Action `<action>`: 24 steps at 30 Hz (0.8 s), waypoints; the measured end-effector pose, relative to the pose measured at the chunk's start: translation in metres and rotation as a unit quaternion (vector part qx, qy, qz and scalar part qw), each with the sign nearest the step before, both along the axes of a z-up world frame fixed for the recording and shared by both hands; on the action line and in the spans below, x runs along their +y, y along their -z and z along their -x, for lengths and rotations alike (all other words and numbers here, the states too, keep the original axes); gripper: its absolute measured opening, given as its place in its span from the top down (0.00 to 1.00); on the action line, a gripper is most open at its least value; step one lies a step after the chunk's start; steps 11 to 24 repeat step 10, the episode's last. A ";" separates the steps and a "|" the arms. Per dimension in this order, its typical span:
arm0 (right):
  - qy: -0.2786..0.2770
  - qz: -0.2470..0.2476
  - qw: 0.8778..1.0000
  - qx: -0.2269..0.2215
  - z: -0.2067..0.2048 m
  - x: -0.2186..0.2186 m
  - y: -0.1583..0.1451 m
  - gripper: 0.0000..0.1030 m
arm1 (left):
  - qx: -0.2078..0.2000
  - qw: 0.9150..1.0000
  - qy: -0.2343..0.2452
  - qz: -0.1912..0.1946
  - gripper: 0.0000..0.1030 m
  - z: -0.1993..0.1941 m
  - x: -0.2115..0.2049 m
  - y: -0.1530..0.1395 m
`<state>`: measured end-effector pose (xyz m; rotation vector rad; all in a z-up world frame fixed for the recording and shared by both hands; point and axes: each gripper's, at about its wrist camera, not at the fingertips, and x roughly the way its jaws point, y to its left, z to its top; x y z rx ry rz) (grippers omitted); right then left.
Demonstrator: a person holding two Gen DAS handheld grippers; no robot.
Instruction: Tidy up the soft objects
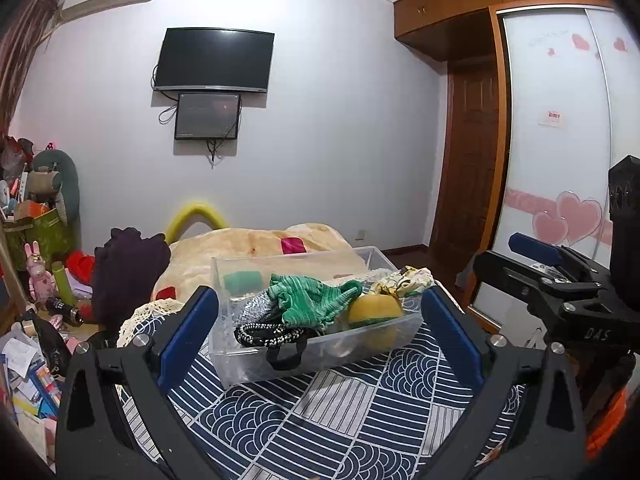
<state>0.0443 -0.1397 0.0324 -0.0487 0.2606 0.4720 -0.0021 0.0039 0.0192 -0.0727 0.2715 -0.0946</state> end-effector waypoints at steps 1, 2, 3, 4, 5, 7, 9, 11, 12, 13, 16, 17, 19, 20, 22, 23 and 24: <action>0.000 0.000 1.000 0.001 0.000 0.000 0.000 0.00 | 0.000 1.000 -0.001 0.000 0.00 0.000 0.000 0.000; 0.000 0.000 1.000 0.002 0.000 0.000 0.000 0.00 | 0.000 1.000 -0.001 0.000 0.00 0.001 0.000 0.000; -0.001 0.000 1.000 0.002 -0.001 0.000 0.000 0.00 | -0.001 1.000 0.000 0.001 0.00 0.001 0.000 0.000; -0.001 0.000 1.000 0.002 -0.001 0.000 0.000 0.00 | -0.001 1.000 0.000 0.003 0.00 0.001 0.001 -0.001; -0.001 0.000 1.000 0.002 -0.001 0.000 0.000 0.00 | -0.001 1.000 -0.001 0.004 0.00 0.002 0.001 -0.001; -0.001 0.001 1.000 0.002 -0.001 0.000 0.000 0.00 | 0.000 1.000 -0.003 0.004 0.00 0.002 0.002 -0.002; -0.001 0.001 1.000 0.003 -0.001 0.000 0.000 0.00 | 0.001 1.000 -0.003 0.007 0.00 0.001 0.003 -0.002; -0.001 0.001 1.000 0.004 -0.002 0.000 0.001 0.00 | 0.001 1.000 -0.003 0.008 0.00 0.001 0.004 -0.002; -0.001 0.001 1.000 0.004 -0.002 0.000 0.001 0.00 | 0.001 1.000 -0.003 0.008 0.00 0.001 0.004 -0.002; -0.001 0.001 1.000 0.004 -0.002 0.000 0.001 0.00 | 0.001 1.000 -0.003 0.008 0.00 0.001 0.004 -0.002; -0.001 0.001 1.000 0.004 -0.002 0.000 0.001 0.00 | 0.001 1.000 -0.003 0.008 0.00 0.001 0.004 -0.002; -0.001 0.001 1.000 0.004 -0.002 0.000 0.001 0.00 | 0.001 1.000 -0.003 0.008 0.00 0.001 0.004 -0.002; -0.001 0.001 1.000 0.004 -0.002 0.000 0.001 0.00 | 0.001 1.000 -0.003 0.008 0.00 0.001 0.004 -0.002; -0.001 0.001 1.000 0.004 -0.002 0.000 0.001 0.00 | 0.001 1.000 -0.003 0.008 0.00 0.001 0.004 -0.002; -0.001 0.001 1.000 0.004 -0.002 0.000 0.001 0.00 | 0.001 1.000 -0.003 0.008 0.00 0.001 0.004 -0.002; -0.001 0.001 1.000 0.004 -0.002 0.000 0.001 0.00 | 0.001 1.000 -0.003 0.008 0.00 0.001 0.004 -0.002; -0.001 0.001 1.000 0.004 -0.002 0.000 0.001 0.00 | 0.001 1.000 -0.003 0.008 0.00 0.001 0.004 -0.002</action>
